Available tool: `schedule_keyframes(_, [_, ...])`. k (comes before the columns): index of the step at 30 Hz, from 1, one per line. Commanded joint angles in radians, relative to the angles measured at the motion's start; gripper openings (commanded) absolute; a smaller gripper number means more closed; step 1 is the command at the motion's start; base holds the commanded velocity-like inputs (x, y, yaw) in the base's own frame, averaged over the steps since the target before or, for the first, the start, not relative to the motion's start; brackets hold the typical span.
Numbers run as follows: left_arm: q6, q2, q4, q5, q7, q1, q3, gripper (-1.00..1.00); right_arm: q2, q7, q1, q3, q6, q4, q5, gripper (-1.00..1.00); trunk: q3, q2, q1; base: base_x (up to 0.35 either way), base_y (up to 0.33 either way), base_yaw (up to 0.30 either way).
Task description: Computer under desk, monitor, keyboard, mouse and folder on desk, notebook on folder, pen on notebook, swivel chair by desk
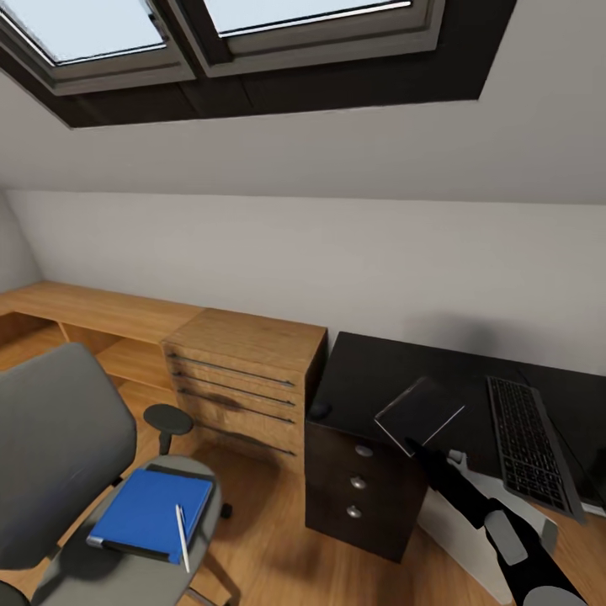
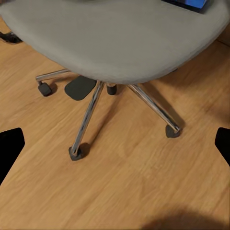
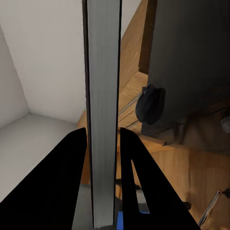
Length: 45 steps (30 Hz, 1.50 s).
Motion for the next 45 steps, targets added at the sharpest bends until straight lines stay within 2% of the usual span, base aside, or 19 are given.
schedule_keyframes(1, [-0.002,0.0,0.0,0.009,-0.001,-0.001,-0.008,1.0,0.0,0.003,-0.001,-0.001,0.007,0.0,-0.004,-1.0,-0.001,-0.001,0.0,0.062,0.014,0.0])
schedule_keyframes(21, [0.005,0.0,0.0,0.011,0.001,-0.001,-0.008,1.0,0.004,0.002,-0.001,0.0,0.007,0.045,-0.013,-1.0,-0.001,-0.001,0.0,-0.04,-0.044,0.0])
schedule_keyframes(34, [0.006,-0.001,0.0,0.011,0.0,-0.001,-0.008,1.0,0.002,0.007,-0.001,0.001,0.017,0.045,-0.018,-1.0,-0.001,-0.001,0.0,0.102,-0.109,0.0])
schedule_keyframes(45, [0.011,0.0,0.0,0.011,0.002,-0.001,-0.006,1.0,0.002,0.04,-0.001,-0.002,0.018,0.045,-0.019,-1.0,-0.001,-0.001,0.0,0.002,-0.001,0.0])
